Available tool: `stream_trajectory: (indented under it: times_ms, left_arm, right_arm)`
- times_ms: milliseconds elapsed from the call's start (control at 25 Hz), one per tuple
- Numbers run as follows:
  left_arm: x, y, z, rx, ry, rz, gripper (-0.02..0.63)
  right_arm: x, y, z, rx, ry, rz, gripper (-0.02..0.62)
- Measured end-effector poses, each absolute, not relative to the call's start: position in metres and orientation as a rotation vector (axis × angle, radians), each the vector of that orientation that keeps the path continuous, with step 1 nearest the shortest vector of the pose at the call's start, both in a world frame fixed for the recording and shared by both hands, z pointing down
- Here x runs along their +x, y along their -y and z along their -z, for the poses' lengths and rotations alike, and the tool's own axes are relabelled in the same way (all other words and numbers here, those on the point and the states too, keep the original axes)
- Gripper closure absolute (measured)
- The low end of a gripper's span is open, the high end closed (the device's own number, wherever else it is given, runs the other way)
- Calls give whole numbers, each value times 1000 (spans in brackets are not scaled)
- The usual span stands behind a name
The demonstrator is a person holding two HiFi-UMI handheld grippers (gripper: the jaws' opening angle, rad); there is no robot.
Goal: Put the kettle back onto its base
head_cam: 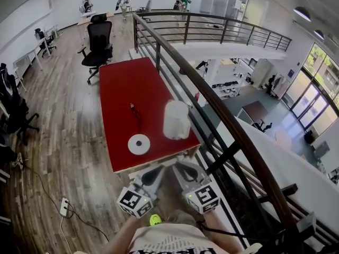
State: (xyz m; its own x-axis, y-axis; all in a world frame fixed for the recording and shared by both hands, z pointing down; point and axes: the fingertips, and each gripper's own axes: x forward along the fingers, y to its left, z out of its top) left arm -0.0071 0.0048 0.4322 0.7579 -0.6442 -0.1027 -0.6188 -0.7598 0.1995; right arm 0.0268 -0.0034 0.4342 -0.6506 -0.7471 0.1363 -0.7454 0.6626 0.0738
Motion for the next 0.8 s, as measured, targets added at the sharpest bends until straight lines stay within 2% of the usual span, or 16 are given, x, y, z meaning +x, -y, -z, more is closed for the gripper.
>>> stream_trajectory:
  times_ms: [800]
  left_arm:
    - [13,82,-438,2722,1124,251,614]
  right_arm:
    - [43,96,-438,1064,2739,24,563]
